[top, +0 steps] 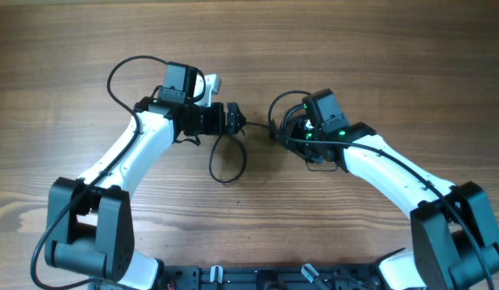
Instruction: Untangle cables
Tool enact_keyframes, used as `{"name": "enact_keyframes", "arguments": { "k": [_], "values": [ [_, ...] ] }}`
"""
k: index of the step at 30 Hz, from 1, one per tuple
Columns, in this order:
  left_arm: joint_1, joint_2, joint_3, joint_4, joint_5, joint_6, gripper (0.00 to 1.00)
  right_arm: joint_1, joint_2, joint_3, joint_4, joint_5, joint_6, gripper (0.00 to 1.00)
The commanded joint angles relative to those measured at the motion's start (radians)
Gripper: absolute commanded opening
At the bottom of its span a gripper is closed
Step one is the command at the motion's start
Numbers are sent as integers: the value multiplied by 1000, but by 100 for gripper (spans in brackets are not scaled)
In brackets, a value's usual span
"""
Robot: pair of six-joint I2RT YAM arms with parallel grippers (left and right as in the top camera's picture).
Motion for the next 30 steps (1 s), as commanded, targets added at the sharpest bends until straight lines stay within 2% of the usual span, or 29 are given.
{"name": "enact_keyframes", "arguments": {
  "k": [1, 30],
  "values": [
    [-2, 11, -12, 7, 56, 32, 100, -3, -19, -2, -22, -53, -64, 100],
    [-2, 11, -12, 8, 55, 32, 100, -3, -19, -2, -15, -53, -52, 100]
  ]
}}
